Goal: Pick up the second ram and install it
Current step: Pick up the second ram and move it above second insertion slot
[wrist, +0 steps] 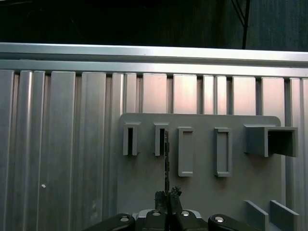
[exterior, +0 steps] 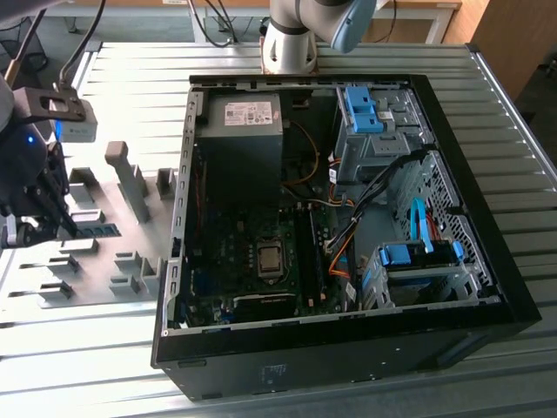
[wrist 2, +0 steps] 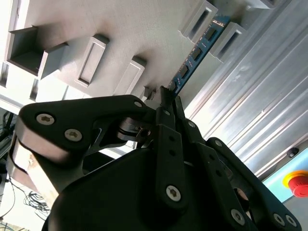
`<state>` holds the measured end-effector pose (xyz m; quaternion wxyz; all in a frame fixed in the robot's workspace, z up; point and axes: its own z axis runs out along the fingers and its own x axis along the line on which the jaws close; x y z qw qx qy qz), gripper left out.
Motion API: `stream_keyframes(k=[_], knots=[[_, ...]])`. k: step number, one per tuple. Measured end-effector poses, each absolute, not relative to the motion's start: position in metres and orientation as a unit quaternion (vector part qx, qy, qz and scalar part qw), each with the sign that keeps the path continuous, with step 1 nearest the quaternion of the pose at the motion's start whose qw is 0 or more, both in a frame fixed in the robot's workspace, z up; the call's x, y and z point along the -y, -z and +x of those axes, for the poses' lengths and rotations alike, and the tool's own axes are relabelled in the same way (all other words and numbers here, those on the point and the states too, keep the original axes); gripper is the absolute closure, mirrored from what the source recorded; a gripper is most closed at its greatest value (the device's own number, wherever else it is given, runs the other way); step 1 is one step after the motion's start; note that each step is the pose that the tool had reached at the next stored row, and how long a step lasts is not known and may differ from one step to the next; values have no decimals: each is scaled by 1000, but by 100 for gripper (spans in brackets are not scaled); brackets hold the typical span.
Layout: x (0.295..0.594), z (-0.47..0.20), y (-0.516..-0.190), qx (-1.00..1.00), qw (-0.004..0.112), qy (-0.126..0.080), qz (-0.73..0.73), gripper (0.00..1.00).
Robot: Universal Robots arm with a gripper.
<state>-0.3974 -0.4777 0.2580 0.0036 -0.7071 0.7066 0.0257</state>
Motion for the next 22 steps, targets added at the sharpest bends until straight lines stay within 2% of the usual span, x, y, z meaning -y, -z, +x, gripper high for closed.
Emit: stream_keyframes(k=[22], knots=[[478,-397,-266,-707,4,-26,-707,86]])
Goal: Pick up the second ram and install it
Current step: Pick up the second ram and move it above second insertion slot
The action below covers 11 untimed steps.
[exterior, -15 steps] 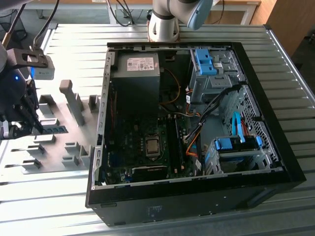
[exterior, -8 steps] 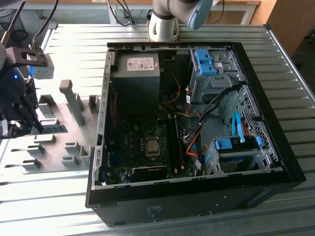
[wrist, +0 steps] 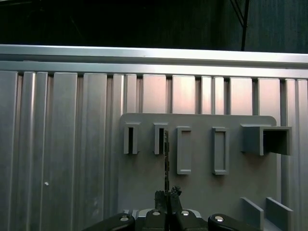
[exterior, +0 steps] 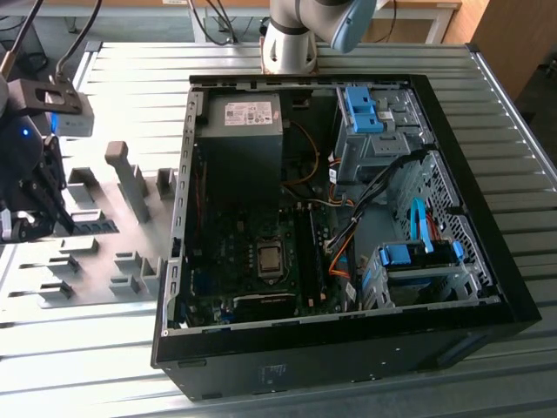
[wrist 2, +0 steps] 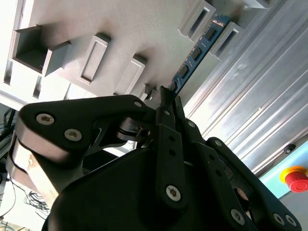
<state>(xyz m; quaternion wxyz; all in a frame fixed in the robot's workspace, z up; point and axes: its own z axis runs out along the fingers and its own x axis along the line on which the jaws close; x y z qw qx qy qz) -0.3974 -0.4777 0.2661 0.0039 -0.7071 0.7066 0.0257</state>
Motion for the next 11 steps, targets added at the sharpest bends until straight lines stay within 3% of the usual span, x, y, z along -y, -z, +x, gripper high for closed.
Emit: stream_keyframes(k=[11], knots=[[478,-397,-271,-707,4,-26,-707,86]])
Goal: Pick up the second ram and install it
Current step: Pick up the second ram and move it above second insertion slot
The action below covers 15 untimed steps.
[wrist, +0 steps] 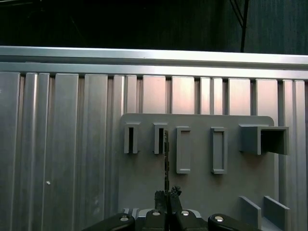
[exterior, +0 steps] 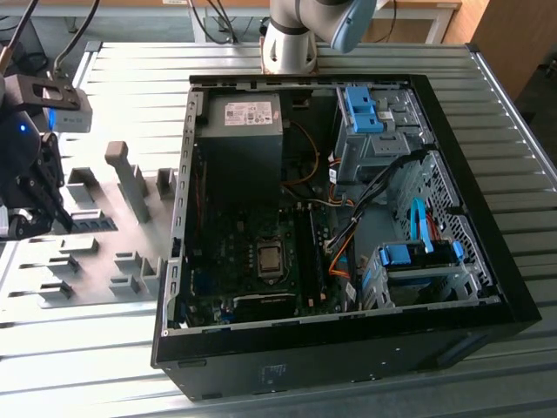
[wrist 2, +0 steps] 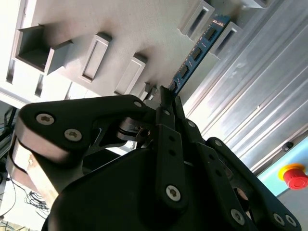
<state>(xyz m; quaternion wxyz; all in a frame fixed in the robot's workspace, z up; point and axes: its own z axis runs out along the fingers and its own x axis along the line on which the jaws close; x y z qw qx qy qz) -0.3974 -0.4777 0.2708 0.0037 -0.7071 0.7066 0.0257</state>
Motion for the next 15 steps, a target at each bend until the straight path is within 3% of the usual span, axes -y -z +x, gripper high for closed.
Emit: stream_keyframes(k=[15], knots=[[478,-397,-277,-707,4,-26,-707,86]])
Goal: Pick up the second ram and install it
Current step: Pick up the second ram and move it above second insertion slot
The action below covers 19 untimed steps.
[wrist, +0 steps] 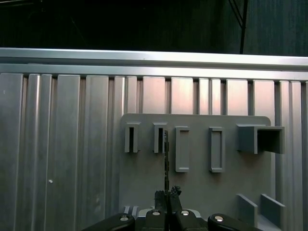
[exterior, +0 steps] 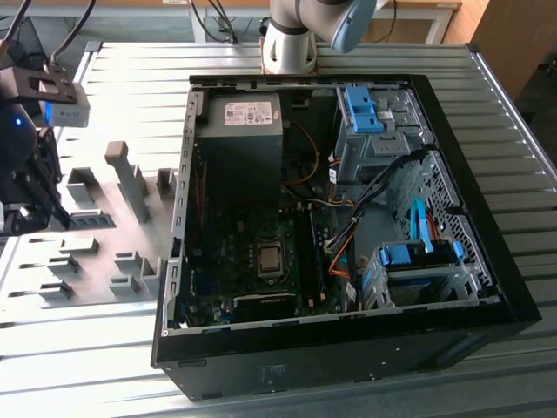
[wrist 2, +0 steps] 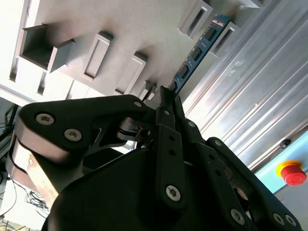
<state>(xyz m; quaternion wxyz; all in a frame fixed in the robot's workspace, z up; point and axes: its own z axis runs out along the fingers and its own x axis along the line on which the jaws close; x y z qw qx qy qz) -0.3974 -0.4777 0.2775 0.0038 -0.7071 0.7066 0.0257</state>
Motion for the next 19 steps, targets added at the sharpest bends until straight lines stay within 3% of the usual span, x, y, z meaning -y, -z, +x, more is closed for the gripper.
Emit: stream_keyframes(k=[19], knots=[[478,-397,-289,-707,4,-26,-707,86]])
